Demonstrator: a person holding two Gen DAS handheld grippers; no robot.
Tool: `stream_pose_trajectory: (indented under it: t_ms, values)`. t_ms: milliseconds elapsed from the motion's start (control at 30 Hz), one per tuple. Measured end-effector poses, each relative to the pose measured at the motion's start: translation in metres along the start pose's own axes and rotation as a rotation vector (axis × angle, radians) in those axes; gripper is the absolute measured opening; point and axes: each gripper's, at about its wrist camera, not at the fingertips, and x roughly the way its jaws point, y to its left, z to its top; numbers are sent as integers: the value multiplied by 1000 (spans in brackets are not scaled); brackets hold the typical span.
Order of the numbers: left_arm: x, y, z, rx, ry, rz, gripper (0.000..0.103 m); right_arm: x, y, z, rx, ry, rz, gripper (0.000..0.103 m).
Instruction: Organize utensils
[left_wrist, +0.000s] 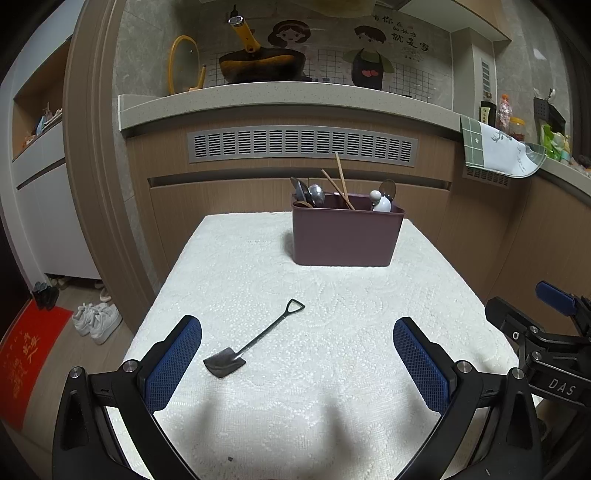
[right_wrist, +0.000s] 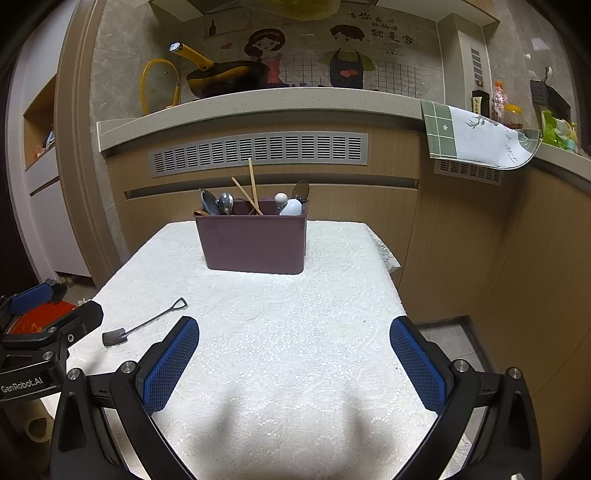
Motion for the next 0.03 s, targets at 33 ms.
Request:
stream_pose_trajectory:
  t_ms: [33]
  values:
    - [0, 0, 0, 0, 2, 0, 103, 1, -1, 0, 2, 3, 4, 103]
